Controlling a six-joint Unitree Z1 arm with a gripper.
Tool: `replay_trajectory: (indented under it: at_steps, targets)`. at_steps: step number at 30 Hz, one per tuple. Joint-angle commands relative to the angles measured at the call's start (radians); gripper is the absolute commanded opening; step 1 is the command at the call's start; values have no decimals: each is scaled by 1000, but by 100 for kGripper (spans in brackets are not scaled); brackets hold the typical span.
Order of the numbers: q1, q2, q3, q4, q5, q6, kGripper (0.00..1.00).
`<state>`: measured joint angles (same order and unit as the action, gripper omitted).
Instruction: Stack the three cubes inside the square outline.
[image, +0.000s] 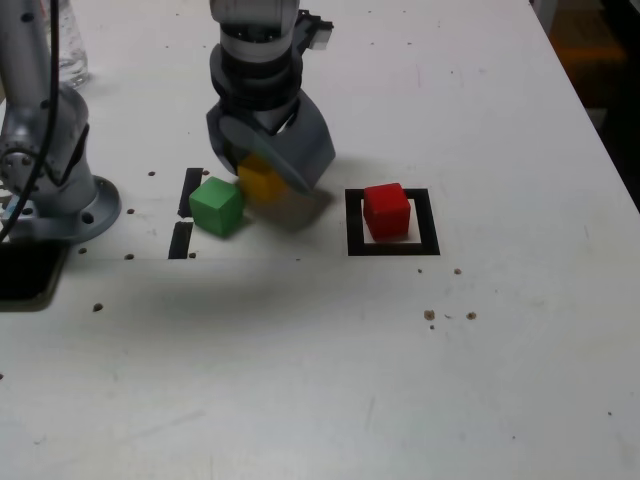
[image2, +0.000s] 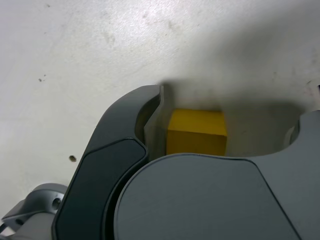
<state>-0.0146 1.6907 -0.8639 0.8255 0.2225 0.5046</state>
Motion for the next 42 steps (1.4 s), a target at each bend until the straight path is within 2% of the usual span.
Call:
replay_trajectory:
  at_steps: [1, 3, 25, 30, 42]
  targets:
    - [1, -6, 7, -18, 2, -4, 22]
    - [1, -8, 14, -27, 3, -4, 19]
    - [1, -35, 13, -1, 5, -42, 19]
    - [1, -54, -12, 45, 5, -65, 19]
    - [-13, -73, -196, 232, -16, -75, 19]
